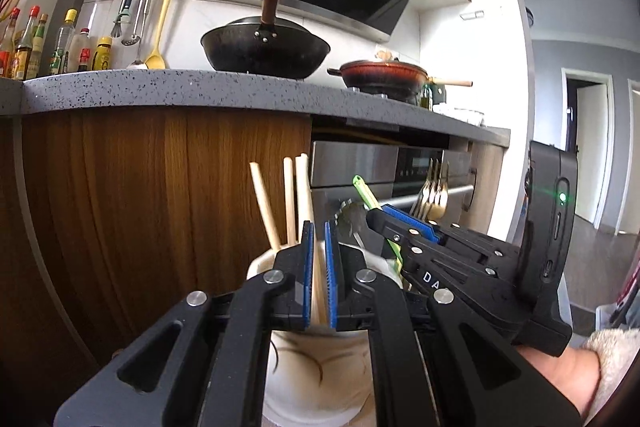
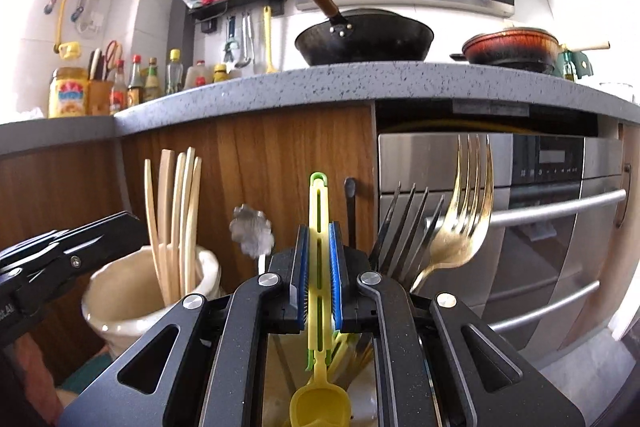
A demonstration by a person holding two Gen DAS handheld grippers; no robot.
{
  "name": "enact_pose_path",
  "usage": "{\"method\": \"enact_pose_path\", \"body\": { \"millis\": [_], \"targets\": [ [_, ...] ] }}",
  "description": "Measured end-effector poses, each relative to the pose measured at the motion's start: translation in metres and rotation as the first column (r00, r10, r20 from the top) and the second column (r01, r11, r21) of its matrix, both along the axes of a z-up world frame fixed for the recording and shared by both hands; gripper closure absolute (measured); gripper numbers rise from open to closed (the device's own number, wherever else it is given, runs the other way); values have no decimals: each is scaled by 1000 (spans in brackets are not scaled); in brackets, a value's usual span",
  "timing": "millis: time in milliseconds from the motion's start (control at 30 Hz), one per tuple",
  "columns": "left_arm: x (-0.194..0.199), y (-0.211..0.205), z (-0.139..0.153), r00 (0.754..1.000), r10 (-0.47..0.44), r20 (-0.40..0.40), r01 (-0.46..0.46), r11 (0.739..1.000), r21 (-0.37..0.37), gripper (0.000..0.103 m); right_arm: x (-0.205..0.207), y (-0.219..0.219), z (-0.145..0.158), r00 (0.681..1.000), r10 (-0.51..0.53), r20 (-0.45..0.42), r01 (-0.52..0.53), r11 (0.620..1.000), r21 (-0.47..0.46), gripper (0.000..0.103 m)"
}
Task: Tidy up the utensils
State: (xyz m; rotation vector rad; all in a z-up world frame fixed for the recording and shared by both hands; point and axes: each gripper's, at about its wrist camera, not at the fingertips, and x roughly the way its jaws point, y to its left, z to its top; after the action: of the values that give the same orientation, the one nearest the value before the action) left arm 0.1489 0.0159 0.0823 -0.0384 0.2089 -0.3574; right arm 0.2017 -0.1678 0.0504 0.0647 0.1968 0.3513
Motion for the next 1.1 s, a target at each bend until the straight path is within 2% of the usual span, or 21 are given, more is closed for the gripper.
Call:
{"method": "enact_pose_path", "body": {
  "millis": [233,333,433,500,533,633,767,833,933,1000,1100],
  "targets": [
    [-7,9,-3,1000,10,-26,-10,1000,-12,97,-20,-7,-3,999,8,-45,-8,1000,9,92],
    [-10,12,-5,999,19,-39,-20,1000,-5,97,-30,-6,-5,998,3,-60,-5,1000,-22,92],
    [-15,14,-5,999,36,-39,-35,999,15,85,-34,-7,-7,995,5,-96,-8,1000,-27,92],
    [-20,17,-6,998,47,-36,-46,999,12,74,-38,-10,-9,995,-2,-104,-1,1000,-23,78],
    [-24,18,-7,998,49,-37,-48,999,10,72,-40,-12,-9,994,-6,-105,3,1000,-26,74],
    [-32,22,-9,998,52,-46,-52,999,4,66,-50,-17,-7,995,-19,-94,17,1000,-24,71],
    [-45,25,-12,997,58,-57,-58,998,12,59,-67,-27,-5,995,-25,-97,24,1000,-11,60],
    [-55,25,-15,996,57,-66,-56,998,16,58,-79,-31,-6,994,-29,-103,29,1000,-8,59],
    [-65,23,-19,996,64,-64,-62,997,38,55,-94,-38,-10,992,-40,-116,39,999,-12,57],
    [-74,21,-21,996,69,-59,-66,996,56,50,-102,-41,-13,991,-54,-122,52,998,-25,51],
    [-88,18,-25,996,71,-55,-67,995,78,47,-114,-49,-18,989,-70,-134,67,997,-27,46]
  ]
}}
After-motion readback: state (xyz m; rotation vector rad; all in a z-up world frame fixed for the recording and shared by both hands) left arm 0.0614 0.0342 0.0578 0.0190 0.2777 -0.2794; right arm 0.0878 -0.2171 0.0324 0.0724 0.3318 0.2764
